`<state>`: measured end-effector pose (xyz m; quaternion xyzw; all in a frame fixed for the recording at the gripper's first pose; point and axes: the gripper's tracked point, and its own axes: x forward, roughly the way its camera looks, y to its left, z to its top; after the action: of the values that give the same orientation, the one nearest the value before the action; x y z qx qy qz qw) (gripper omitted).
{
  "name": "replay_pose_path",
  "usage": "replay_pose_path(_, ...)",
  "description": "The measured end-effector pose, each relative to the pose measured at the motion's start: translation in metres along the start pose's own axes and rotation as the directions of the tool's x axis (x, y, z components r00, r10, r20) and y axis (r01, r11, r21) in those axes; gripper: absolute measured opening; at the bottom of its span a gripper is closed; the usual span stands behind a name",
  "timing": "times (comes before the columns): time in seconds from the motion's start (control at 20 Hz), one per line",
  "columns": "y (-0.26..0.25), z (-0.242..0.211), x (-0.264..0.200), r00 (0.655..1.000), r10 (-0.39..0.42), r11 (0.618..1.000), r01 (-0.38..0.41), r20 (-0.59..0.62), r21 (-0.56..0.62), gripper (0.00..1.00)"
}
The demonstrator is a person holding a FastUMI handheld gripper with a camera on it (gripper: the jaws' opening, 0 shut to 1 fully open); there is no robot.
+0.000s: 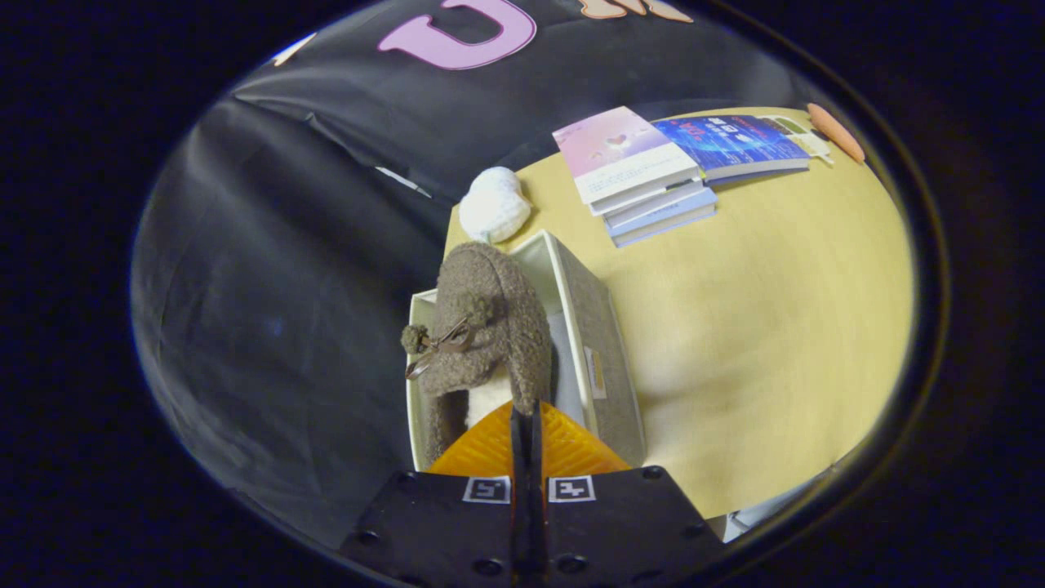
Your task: Open the storage box then place both shoes into the box .Put the left shoe in first, then the right shoe, with the right side of both shoes facing outward in a uniform manner.
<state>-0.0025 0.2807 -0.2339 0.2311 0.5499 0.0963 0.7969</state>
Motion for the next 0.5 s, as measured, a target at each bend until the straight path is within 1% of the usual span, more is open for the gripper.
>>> replay_pose_path(0.35, -0.0083, -0.0072, 0.0058, 0.996, -0.085, 0.996, 0.085, 0.018, 0.012, 0.04)
replay_pose_path(0.5, -0.0016, -0.0005, 0.0051, 0.997, -0.066, 0.997, 0.064, 0.049, 0.039, 0.12)
